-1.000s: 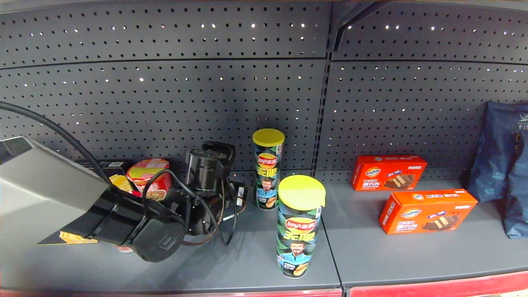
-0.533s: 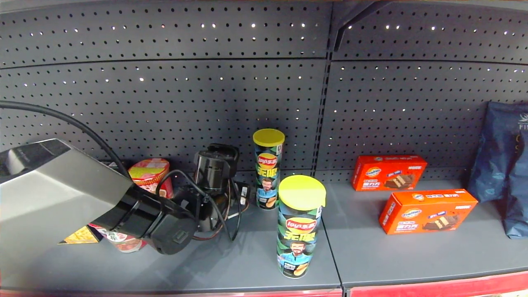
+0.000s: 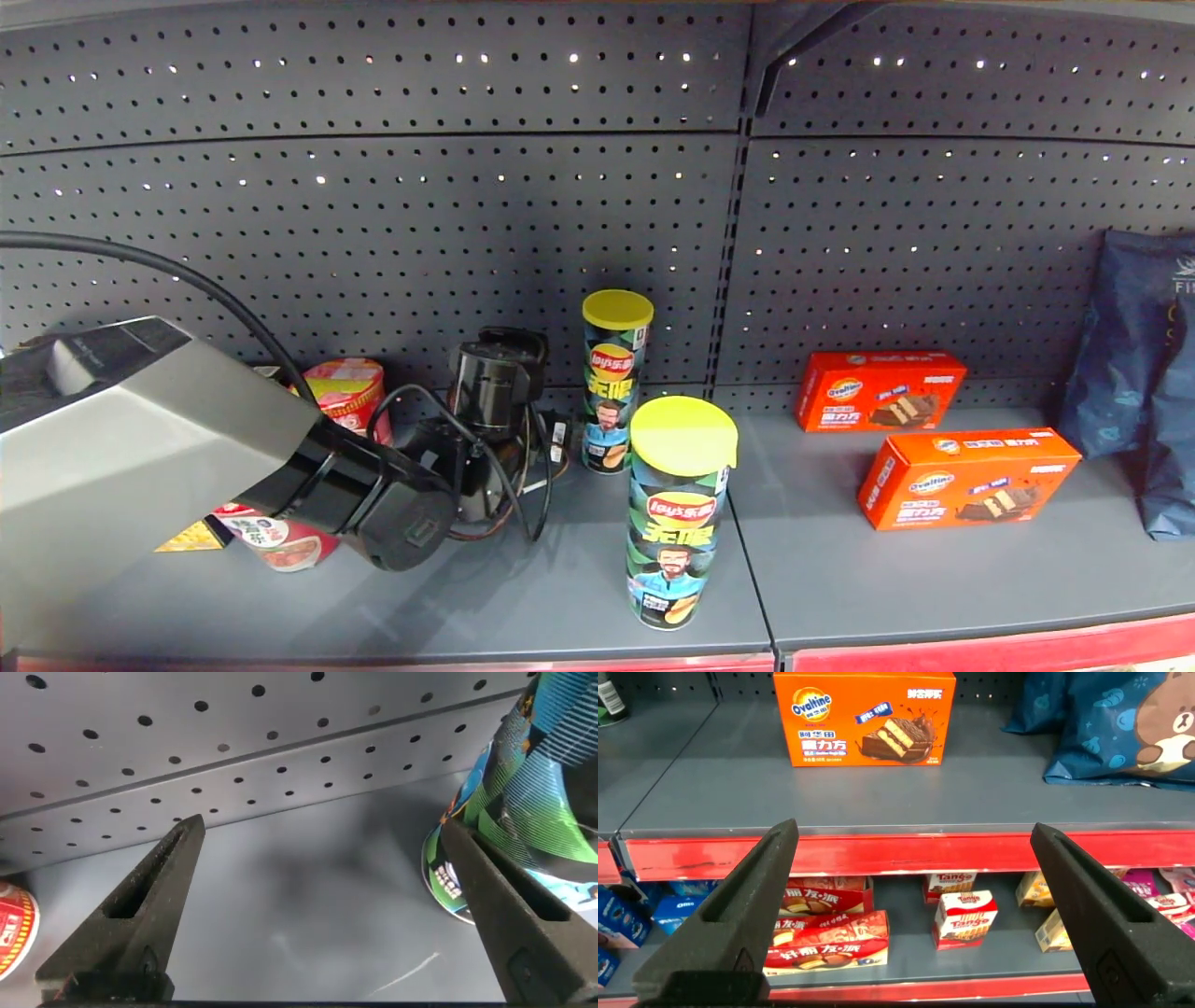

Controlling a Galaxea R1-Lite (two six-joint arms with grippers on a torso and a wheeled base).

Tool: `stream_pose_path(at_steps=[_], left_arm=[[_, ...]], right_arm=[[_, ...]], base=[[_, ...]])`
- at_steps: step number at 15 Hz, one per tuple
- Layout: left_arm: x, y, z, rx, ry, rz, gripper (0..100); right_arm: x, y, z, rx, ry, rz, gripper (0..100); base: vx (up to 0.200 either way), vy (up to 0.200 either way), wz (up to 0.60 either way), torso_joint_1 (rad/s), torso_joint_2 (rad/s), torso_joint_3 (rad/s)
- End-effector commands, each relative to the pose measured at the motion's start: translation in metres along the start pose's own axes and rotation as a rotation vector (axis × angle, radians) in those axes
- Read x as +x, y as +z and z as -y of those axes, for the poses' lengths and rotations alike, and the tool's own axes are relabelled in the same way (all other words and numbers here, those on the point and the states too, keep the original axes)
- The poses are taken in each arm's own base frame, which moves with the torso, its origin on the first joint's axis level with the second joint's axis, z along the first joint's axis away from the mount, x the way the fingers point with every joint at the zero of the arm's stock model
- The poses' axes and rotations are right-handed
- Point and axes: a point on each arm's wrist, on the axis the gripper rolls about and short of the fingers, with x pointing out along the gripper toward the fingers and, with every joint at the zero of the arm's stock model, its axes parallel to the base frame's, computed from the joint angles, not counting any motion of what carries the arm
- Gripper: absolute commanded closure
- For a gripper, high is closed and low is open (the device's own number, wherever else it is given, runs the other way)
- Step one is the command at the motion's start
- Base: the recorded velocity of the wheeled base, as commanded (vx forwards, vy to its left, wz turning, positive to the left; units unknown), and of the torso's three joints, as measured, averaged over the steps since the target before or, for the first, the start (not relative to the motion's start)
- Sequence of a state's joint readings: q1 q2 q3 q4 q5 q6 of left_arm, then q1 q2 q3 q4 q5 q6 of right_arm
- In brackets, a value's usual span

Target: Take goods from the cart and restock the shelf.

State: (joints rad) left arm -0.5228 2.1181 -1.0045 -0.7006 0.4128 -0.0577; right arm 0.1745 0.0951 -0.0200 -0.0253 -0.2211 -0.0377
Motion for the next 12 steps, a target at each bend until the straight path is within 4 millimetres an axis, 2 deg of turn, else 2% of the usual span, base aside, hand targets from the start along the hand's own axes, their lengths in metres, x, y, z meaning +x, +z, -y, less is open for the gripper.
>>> stream_pose_path(at_steps=[1, 12], left_arm=[[0.0008, -0.0006, 0.0005, 0.0, 0.0, -0.001, 0], [0.0015, -0.0059, 0.0057, 0.013, -0.009, -0.015, 0]], right_arm=[[0.0001, 0.0001, 0.0, -0.001, 0.001, -0.001, 0], [0.0001, 0.0001, 0.0, -0.001, 0.001, -0.001, 0]], base=[[0.0, 0.0, 0.0, 0.0, 0.0, 0.0], [0.0, 0.0, 0.0, 0.0, 0.0, 0.0]])
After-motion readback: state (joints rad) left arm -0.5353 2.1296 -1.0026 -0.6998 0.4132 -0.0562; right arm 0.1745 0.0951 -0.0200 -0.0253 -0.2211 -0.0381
